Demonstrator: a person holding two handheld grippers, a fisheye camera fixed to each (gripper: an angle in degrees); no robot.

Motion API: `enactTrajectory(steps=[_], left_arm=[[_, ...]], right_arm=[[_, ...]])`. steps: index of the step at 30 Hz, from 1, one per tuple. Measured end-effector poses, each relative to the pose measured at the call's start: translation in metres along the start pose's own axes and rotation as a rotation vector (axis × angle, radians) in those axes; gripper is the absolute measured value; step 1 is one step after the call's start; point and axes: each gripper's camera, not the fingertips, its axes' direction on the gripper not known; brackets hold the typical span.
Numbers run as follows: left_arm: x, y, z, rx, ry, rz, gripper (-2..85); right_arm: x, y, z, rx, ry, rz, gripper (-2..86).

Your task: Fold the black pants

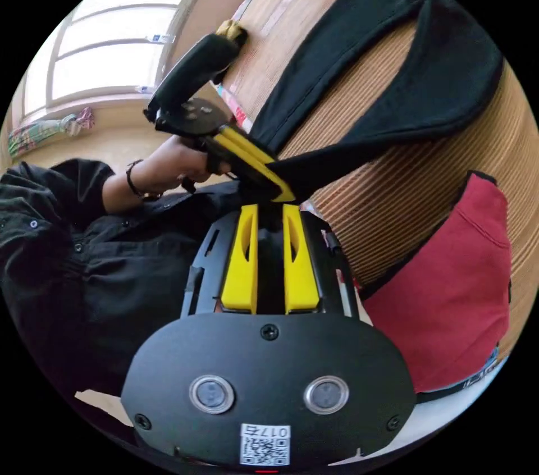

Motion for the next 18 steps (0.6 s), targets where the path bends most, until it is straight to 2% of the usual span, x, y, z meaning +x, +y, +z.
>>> enactTrajectory(steps=[2, 4, 7, 13, 18], left_arm=[[-0.010, 0.004, -0.014, 0.029, 0.123, 0.049, 1.7], [-0.020, 0.011, -0.025, 0.043, 0.209, 0.083, 1.5], [-0.035, 0.027, -0.041, 0.097, 0.292, 0.164, 1.3], [-0.071, 0.067, -0.054, 0.196, 0.370, 0.229, 1.8], [-0.115, 0.081, -0.069, 0.335, 0.647, 0.264, 1.9]], right_arm=[[0.061, -0.015, -0.038, 0.139, 0.001, 0.159, 8.1], [0.149, -0.037, -0.091, 0.401, -0.151, 0.342, 9.5], [0.257, -0.083, -0.125, 0.635, -0.277, 0.470, 11.1], [0.389, -0.199, -0.143, 0.887, -0.341, 0.589, 12.9], [0.417, -0.276, -0.136, 0.972, -0.363, 0.546, 9.7]])
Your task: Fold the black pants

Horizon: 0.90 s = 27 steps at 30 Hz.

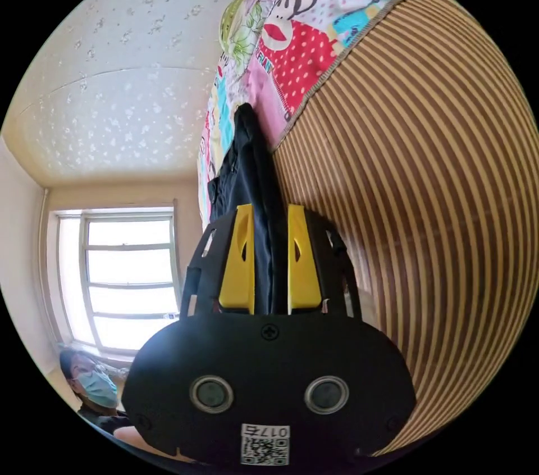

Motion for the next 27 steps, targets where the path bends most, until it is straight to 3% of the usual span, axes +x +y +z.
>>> enactTrajectory(steps=[2, 7, 9, 12, 16, 18, 21, 24, 27], left_arm=[[-0.003, 0.001, -0.009, 0.011, 0.009, 0.014, 1.9], [-0.006, 0.007, -0.032, 0.104, 0.158, 0.023, 1.8], [-0.001, 0.016, -0.053, 0.223, 0.253, 0.012, 1.9], [0.014, 0.036, -0.088, 0.401, 0.253, 0.006, 2.0], [0.011, 0.067, -0.126, 0.555, 0.135, -0.133, 2.4], [0.000, 0.089, -0.151, 0.585, -0.079, -0.297, 2.7], [-0.001, 0.092, -0.177, 0.468, -0.365, -0.400, 3.4], [0.000, 0.068, -0.190, 0.300, -0.391, -0.338, 3.7], [-0.002, 0.047, -0.190, 0.174, -0.378, -0.360, 3.8]], right_arm=[[-0.012, -0.010, 0.021, -0.008, 0.042, 0.004, 8.8], [-0.148, -0.014, 0.095, -0.066, 0.780, -0.275, 3.8], [-0.208, 0.003, 0.124, 0.011, 0.915, -0.443, 3.2], [-0.285, 0.031, 0.188, 0.032, 0.867, -0.622, 3.1], [-0.314, 0.064, 0.317, -0.166, 0.768, -0.666, 4.2], [-0.299, 0.088, 0.363, -0.267, 0.762, -0.688, 3.6], [-0.274, 0.153, 0.387, -0.333, 0.733, -0.767, 3.2], [-0.234, 0.240, 0.353, -0.456, 0.627, -0.844, 3.4], [-0.172, 0.326, 0.282, -0.625, 0.483, -0.756, 4.0]])
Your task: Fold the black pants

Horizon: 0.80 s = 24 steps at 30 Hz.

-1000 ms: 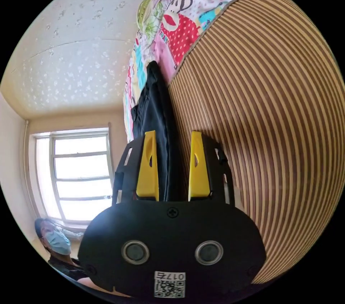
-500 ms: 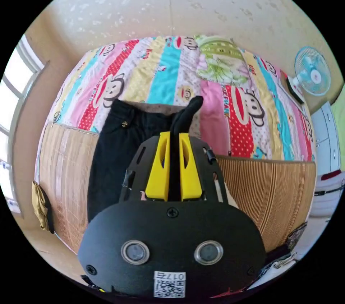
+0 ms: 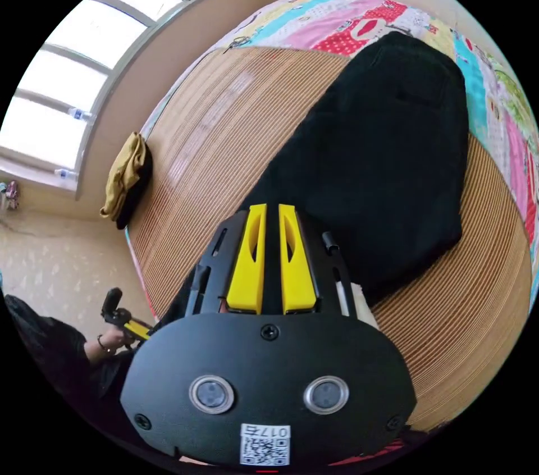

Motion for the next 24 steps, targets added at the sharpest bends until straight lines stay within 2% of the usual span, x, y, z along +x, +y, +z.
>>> enactTrajectory(steps=[4, 7, 12, 16, 18, 20, 22, 24], left_arm=[[0.018, -0.017, 0.005, -0.120, -0.059, 0.035, 3.9], [0.038, -0.028, 0.011, -0.216, -0.130, 0.079, 4.0], [0.062, -0.041, 0.026, -0.362, -0.210, 0.139, 4.0], [0.068, -0.041, 0.036, -0.414, -0.229, 0.172, 3.9], [0.075, -0.038, 0.039, -0.455, -0.158, 0.178, 3.5], [0.102, -0.028, 0.037, -0.470, -0.023, 0.309, 3.0], [0.121, -0.014, 0.034, -0.444, 0.123, 0.406, 2.7], [0.111, 0.002, 0.041, -0.416, 0.178, 0.367, 2.6]], right_arm=[[-0.002, 0.169, 0.030, -0.083, -0.268, 0.234, 6.2], [-0.023, 0.246, 0.049, -0.018, -0.376, 0.350, 6.9], [-0.063, 0.294, 0.063, 0.083, -0.399, 0.442, 6.2], [-0.066, 0.312, 0.057, 0.078, -0.463, 0.549, 3.1], [-0.064, 0.316, 0.035, 0.093, -0.470, 0.556, 2.5], [-0.073, 0.319, 0.002, 0.146, -0.483, 0.511, 2.1], [-0.091, 0.328, -0.039, 0.177, -0.381, 0.450, 1.8], [-0.094, 0.340, -0.050, 0.178, -0.286, 0.455, 1.8]])
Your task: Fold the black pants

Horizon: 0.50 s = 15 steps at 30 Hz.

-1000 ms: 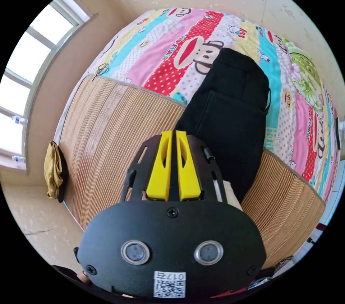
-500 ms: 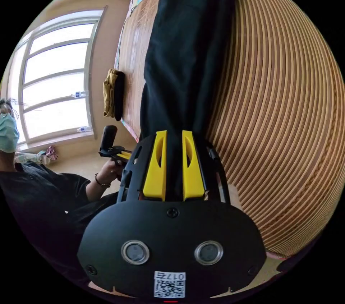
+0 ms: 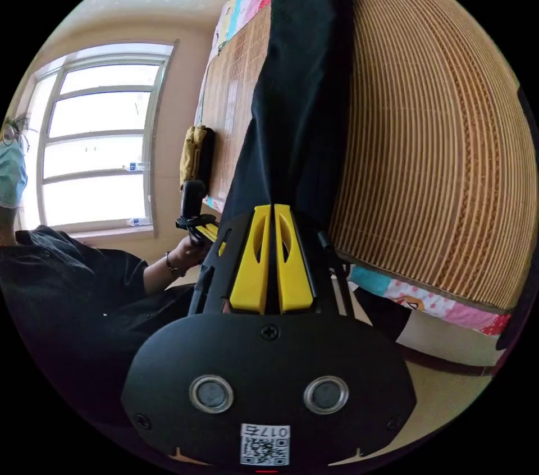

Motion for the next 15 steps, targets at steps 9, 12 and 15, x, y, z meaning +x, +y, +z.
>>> enactTrajectory(steps=[9, 12, 15], left_arm=[[-0.031, 0.049, 0.045, 0.038, -0.337, -0.235, 4.6], [-0.001, 0.049, 0.051, -0.025, -0.514, -0.130, 6.3], [0.015, 0.051, 0.013, 0.184, -0.447, -0.118, 10.1]], right_arm=[[0.051, 0.010, 0.039, -0.031, -0.059, 0.119, 3.0], [0.055, 0.012, 0.012, 0.001, -0.153, 0.114, 4.3], [0.072, 0.001, -0.024, 0.044, -0.213, 0.141, 6.8]])
